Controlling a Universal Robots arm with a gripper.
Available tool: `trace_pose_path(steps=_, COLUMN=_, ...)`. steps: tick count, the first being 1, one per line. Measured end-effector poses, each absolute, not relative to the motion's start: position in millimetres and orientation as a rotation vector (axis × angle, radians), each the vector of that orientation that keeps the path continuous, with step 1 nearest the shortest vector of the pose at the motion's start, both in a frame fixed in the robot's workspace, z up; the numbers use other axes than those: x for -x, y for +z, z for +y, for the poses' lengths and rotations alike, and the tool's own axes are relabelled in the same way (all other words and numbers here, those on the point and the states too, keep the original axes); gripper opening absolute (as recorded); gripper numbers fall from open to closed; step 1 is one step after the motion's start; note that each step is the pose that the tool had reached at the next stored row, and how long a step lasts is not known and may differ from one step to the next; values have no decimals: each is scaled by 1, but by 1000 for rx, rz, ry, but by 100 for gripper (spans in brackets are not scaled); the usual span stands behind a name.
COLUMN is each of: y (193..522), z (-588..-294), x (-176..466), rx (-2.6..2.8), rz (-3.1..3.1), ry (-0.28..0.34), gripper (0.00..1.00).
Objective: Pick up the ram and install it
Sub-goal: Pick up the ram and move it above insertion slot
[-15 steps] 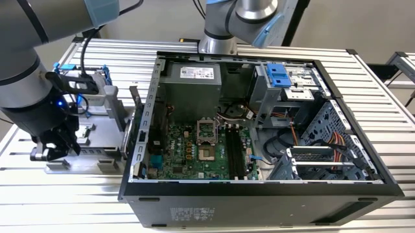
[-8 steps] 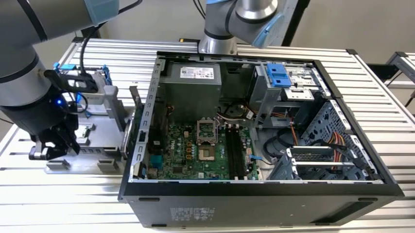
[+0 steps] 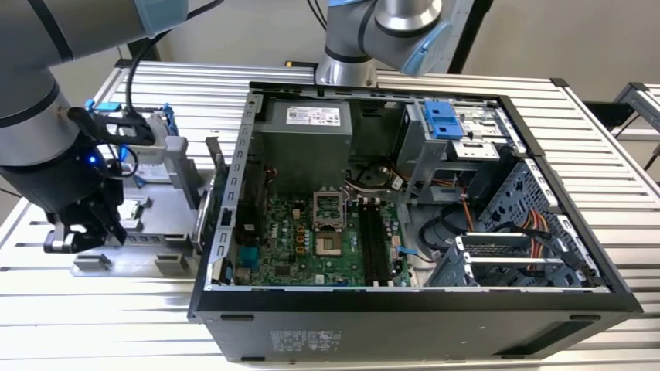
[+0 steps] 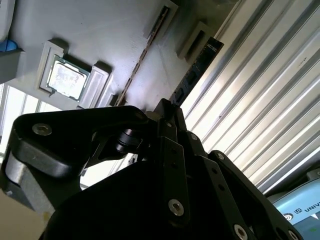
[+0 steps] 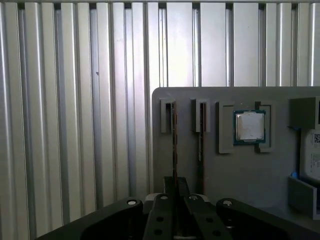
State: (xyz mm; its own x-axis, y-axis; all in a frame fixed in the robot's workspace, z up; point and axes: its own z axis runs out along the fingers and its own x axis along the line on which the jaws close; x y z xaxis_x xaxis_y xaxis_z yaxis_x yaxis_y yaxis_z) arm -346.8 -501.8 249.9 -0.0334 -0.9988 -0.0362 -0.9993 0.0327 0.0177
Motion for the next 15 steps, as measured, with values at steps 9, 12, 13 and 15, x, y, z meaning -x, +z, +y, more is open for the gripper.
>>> trace_pose_path(steps=9, y=255, z=-502, x=347, rx=2175, rz=2248, ry=59, gripper=0)
trace_pose_path(steps=12, y=256, z=-502, x=347, rx=2174, rz=2248, ry=59, gripper=0)
trace_pose_path(steps=13, y=257, z=-502, x=347, rx=2174, rz=2248, ry=59, gripper=0)
trace_pose_path(steps=15, y=258, z=-502, x=347, rx=2174, rz=2248, ry=59, gripper=0)
